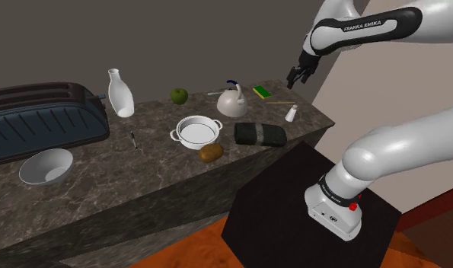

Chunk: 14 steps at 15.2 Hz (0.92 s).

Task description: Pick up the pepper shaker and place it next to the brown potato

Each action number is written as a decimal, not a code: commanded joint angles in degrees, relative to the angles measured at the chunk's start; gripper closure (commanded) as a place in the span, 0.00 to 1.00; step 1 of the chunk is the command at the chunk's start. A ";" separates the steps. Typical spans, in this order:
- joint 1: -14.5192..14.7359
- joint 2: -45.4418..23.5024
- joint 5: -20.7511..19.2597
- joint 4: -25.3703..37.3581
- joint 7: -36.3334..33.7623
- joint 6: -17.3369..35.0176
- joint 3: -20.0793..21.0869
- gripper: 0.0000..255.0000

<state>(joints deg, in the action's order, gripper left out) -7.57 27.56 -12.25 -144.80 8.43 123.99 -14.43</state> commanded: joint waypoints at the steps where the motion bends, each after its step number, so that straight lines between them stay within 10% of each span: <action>1: -0.67 -3.37 -0.53 -0.26 1.69 3.71 -2.00 0.00; 14: -2.76 -31.17 8.48 8.29 16.73 21.81 -11.35 0.00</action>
<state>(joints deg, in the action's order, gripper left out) -10.05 -0.65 -5.63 -138.06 23.22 144.59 -25.33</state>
